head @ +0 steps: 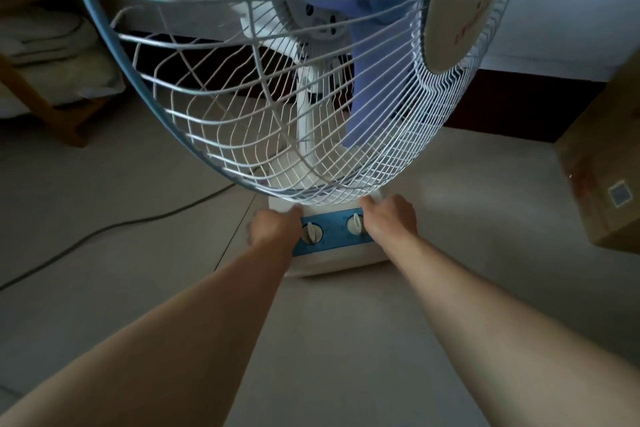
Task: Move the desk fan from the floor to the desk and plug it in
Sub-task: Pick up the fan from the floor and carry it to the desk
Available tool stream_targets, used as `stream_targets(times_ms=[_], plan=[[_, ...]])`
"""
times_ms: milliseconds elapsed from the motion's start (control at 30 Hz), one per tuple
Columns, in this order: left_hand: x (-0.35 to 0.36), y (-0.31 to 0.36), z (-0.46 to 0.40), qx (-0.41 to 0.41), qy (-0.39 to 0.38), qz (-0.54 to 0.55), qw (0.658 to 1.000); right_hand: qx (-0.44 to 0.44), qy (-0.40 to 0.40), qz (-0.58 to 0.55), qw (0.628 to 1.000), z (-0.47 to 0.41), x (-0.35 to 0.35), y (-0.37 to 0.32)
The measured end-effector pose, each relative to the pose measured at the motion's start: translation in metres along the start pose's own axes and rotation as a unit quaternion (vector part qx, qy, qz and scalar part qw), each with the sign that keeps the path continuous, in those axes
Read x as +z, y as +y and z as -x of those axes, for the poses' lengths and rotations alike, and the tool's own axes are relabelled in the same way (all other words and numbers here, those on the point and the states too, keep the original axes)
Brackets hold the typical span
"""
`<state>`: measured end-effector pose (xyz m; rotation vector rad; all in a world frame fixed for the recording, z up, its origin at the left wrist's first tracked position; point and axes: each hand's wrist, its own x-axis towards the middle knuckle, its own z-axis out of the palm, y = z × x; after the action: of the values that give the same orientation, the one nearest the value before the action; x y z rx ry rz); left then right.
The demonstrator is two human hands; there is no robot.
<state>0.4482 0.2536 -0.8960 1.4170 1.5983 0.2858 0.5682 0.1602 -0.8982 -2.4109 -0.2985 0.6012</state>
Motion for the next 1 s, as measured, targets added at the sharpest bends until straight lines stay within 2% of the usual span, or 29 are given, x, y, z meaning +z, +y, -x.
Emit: stream_targets(times_ms=[333, 700, 833, 1000], plan=[[0.0, 0.0, -0.005, -0.04, 0.001, -0.001, 0.999, 0.022, 0.017, 0.012, 1.0, 0.002, 0.003, 0.002], [-0.012, -0.008, 0.008, 0.009, -0.032, 0.04, 0.999, 0.029, 0.018, -0.055, 0.998, 0.025, -0.008, 0.006], [-0.014, -0.01, 0.011, 0.022, -0.038, 0.026, 0.999, 0.011, -0.008, -0.038, 0.999, 0.029, -0.008, 0.007], [-0.019, -0.012, 0.014, 0.007, -0.044, -0.021, 0.999, 0.002, 0.01, -0.06, 0.998, 0.038, -0.008, 0.011]])
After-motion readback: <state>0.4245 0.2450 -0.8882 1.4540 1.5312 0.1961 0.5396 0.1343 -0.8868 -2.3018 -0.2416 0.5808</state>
